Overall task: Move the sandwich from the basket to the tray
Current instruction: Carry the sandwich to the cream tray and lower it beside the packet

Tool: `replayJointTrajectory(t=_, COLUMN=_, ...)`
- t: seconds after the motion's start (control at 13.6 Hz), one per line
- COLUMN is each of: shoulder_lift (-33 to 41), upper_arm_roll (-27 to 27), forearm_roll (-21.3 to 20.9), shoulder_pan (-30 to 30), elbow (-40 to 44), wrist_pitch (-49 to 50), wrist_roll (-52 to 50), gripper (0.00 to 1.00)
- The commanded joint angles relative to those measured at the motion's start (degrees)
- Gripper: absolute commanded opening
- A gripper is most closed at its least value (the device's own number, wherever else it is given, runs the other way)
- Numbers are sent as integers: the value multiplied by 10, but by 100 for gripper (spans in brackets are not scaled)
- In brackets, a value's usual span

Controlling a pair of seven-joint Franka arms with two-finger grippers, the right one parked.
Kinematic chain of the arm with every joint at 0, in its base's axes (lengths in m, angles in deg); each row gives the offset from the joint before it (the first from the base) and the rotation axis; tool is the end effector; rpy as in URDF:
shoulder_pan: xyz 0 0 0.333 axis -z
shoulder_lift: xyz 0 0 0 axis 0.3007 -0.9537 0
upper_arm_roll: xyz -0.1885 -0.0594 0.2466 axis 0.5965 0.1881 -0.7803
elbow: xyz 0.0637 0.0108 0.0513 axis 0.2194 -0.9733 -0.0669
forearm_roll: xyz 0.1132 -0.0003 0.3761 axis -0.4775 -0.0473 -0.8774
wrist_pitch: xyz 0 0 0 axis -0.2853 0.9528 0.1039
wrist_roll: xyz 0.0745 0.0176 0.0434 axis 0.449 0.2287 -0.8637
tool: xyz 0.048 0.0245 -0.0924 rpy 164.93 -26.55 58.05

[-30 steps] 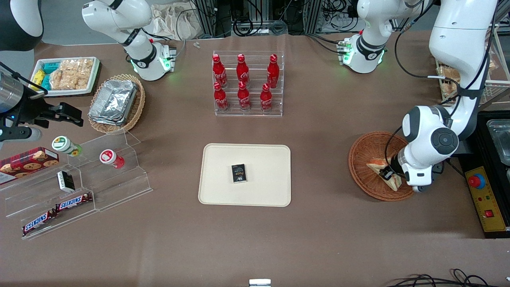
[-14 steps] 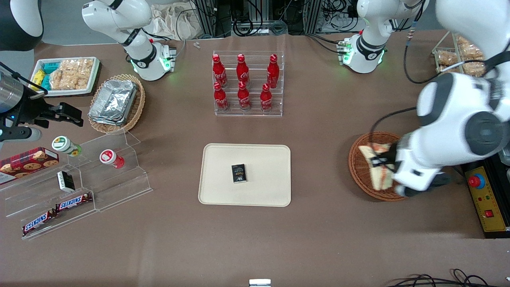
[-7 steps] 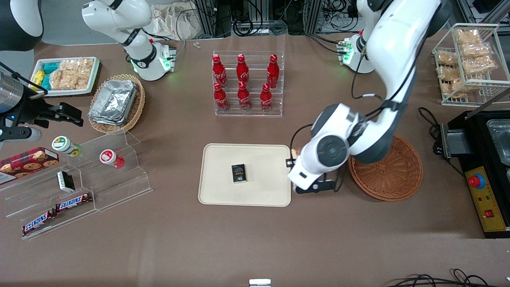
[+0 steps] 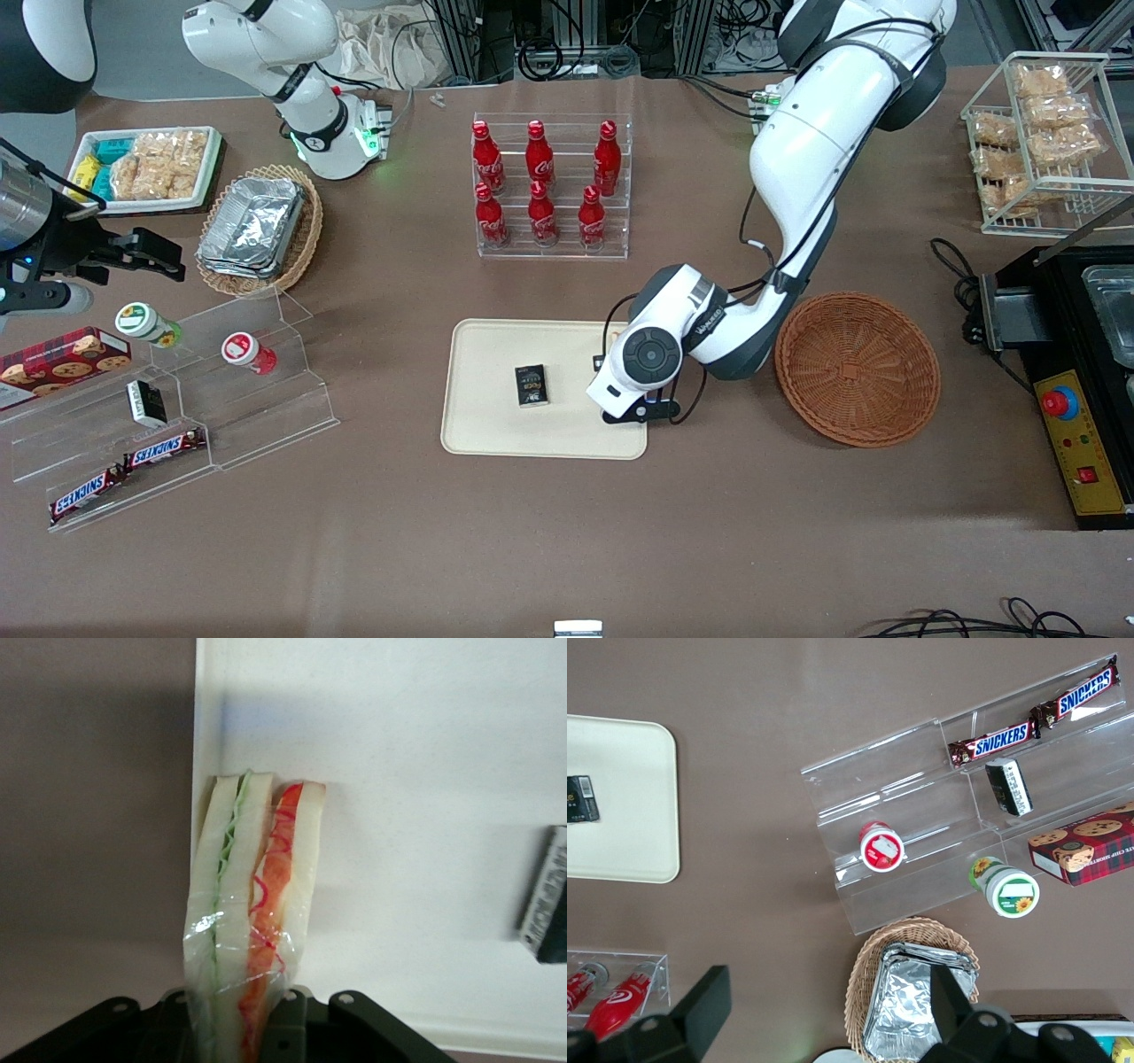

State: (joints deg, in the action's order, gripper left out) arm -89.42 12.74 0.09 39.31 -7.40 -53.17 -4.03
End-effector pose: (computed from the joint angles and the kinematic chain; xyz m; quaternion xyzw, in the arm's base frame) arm 0.5836 -0.4248 0.2131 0.9889 0.0499 -0.1401 0.0050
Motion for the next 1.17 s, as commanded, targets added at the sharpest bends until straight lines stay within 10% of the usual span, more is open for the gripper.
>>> replayJointTrajectory(t=0.0, shoulder_lift=-15, upper_arm_roll=-8, forearm_roll=-8, shoulder_pan=9, elbow=36, wrist_pitch=-2, wrist_roll=-15, gripper=11)
replayJointTrajectory(t=0.51, shoulder_lift=-27, upper_arm_roll=-8, forearm_roll=-7, shoulder_pan=8, elbow=56, wrist_pitch=-21, wrist_roll=-63, gripper=39)
replayJointTrajectory(t=0.88, shoulder_lift=-25, upper_arm_roll=-8, forearm_roll=-1, shoulder_pan=5, elbow=55, wrist_pitch=-36, wrist_roll=-72, gripper=99)
replayJointTrajectory(t=1.1, shoulder_lift=17, upper_arm_roll=-9, forearm_roll=-8, shoulder_pan=4, elbow=57, wrist_pitch=42, wrist_roll=-71, gripper=100)
